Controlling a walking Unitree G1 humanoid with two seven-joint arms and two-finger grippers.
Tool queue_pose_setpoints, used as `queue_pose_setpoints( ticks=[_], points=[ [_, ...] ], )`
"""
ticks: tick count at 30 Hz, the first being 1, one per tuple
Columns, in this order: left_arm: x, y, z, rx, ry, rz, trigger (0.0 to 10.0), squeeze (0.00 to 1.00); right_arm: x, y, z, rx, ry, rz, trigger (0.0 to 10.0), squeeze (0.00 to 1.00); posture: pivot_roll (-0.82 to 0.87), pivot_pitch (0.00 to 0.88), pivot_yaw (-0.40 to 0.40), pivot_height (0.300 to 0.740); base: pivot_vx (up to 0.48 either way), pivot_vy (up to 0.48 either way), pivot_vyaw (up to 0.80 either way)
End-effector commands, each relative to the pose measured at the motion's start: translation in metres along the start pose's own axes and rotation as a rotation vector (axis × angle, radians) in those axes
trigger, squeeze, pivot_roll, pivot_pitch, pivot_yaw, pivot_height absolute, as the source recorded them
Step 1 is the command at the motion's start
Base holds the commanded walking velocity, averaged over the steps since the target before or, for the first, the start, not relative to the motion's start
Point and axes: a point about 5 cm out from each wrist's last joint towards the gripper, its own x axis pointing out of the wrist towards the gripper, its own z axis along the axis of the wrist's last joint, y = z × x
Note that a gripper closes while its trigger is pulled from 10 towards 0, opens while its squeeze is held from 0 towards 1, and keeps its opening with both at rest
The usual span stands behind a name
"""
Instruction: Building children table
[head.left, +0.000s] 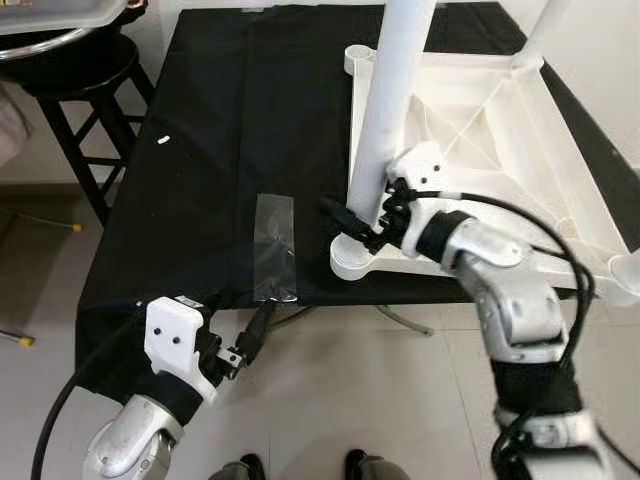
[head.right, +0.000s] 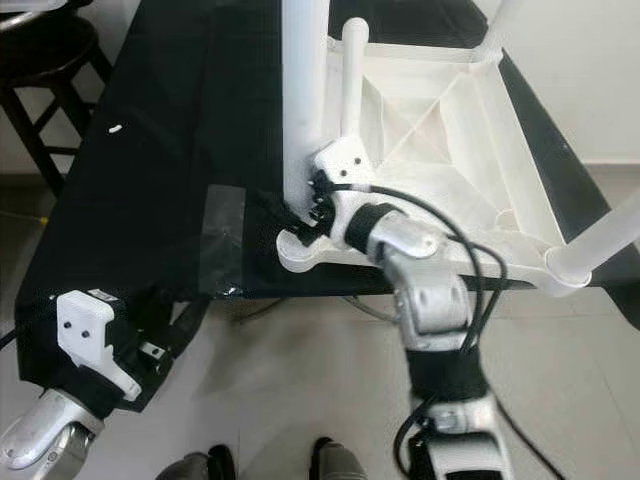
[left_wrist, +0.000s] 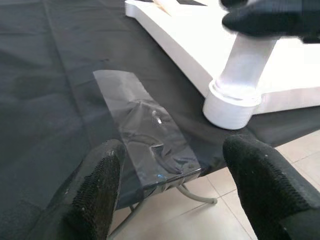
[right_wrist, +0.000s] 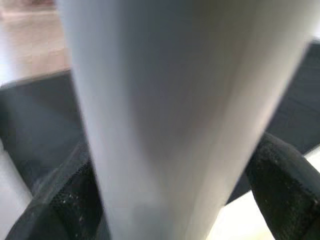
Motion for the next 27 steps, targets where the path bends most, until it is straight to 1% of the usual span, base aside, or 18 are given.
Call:
queue_pose_setpoints(
  ticks=[1, 2, 3, 4, 6, 8, 9, 16, 22, 23, 25, 26, 27],
  points=[
    [-0.004, -0.001, -0.004, -0.01, 0.027, 0.004, 10.0, 0.0, 0.002, -0.002, 0.001, -0.017, -0.021, 0.074, 10.0, 0.0, -0.01, 0.278, -0.03, 0.74, 0.0, 0.0, 0.0],
    [-0.004, -0.001, -0.004, -0.01, 0.027, 0.004, 10.0, 0.0, 0.002, -0.002, 0.001, -0.017, -0.021, 0.074, 10.0, 0.0, -0.01, 0.278, -0.03, 0.74, 0.0, 0.0, 0.0],
    [-0.004, -0.001, -0.004, -0.009, 0.027, 0.005, 10.0, 0.0, 0.003, -0.006, 0.002, -0.011, -0.022, 0.09, 10.0, 0.0, -0.01, 0.278, -0.03, 0.74, 0.0, 0.0, 0.0],
    [-0.004, -0.001, -0.004, -0.009, 0.027, 0.005, 10.0, 0.0, 0.003, -0.006, 0.002, -0.011, -0.022, 0.09, 10.0, 0.0, -0.01, 0.278, -0.03, 0.74, 0.0, 0.0, 0.0],
    [-0.006, -0.001, -0.002, -0.005, 0.028, 0.008, 10.0, 0.0, 0.008, -0.023, 0.011, -0.03, -0.05, 0.144, 10.0, 0.0, 0.01, 0.289, -0.026, 0.74, 0.0, 0.0, 0.0],
    [-0.007, -0.001, -0.002, -0.002, 0.031, 0.009, 10.0, 0.0, 0.011, -0.033, 0.018, -0.041, -0.076, 0.187, 9.8, 0.0, 0.01, 0.293, -0.027, 0.74, 0.0, 0.0, 0.0],
    [-0.007, -0.001, -0.002, -0.001, 0.032, 0.01, 10.0, 0.0, 0.012, -0.036, 0.02, -0.039, -0.084, 0.191, 0.1, 0.0, 0.02, 0.294, -0.026, 0.74, 0.0, 0.0, 0.0],
    [-0.008, -0.001, -0.002, 0.002, 0.035, 0.012, 10.0, 0.0, 0.009, -0.041, 0.019, -0.018, -0.094, 0.276, 0.0, 0.0, 0.02, 0.294, -0.025, 0.74, 0.0, 0.0, 0.0],
    [-0.007, -0.001, -0.003, -0.001, 0.036, 0.012, 10.0, 0.0, 0.002, -0.04, 0.01, 0.01, -0.107, 0.247, 0.0, 0.0, 0.01, 0.289, -0.028, 0.74, 0.0, 0.0, 0.0],
    [-0.007, -0.002, -0.003, -0.002, 0.035, 0.012, 10.0, 0.0, -0.001, -0.036, 0.004, 0.013, -0.109, 0.214, 0.0, 0.0, 0.0, 0.287, -0.034, 0.74, 0.0, 0.0, 0.0],
    [-0.007, -0.002, -0.004, -0.006, 0.034, 0.013, 10.0, 0.0, -0.004, -0.018, -0.012, 0.079, -0.109, 0.076, 0.0, 0.0, -0.01, 0.288, -0.04, 0.74, 0.0, 0.0, 0.0],
    [-0.007, -0.002, -0.004, -0.006, 0.034, 0.013, 10.0, 0.0, -0.004, -0.018, -0.012, 0.079, -0.109, 0.076, 0.0, 0.0, -0.01, 0.288, -0.04, 0.74, 0.0, 0.0, 0.0],
    [-0.007, -0.001, -0.004, -0.007, 0.035, 0.012, 10.0, 0.0, 0.003, -0.001, -0.027, 0.144, -0.058, -0.142, 0.0, 0.0, -0.01, 0.288, -0.04, 0.74, 0.0, 0.0, 0.0]
  ],
)
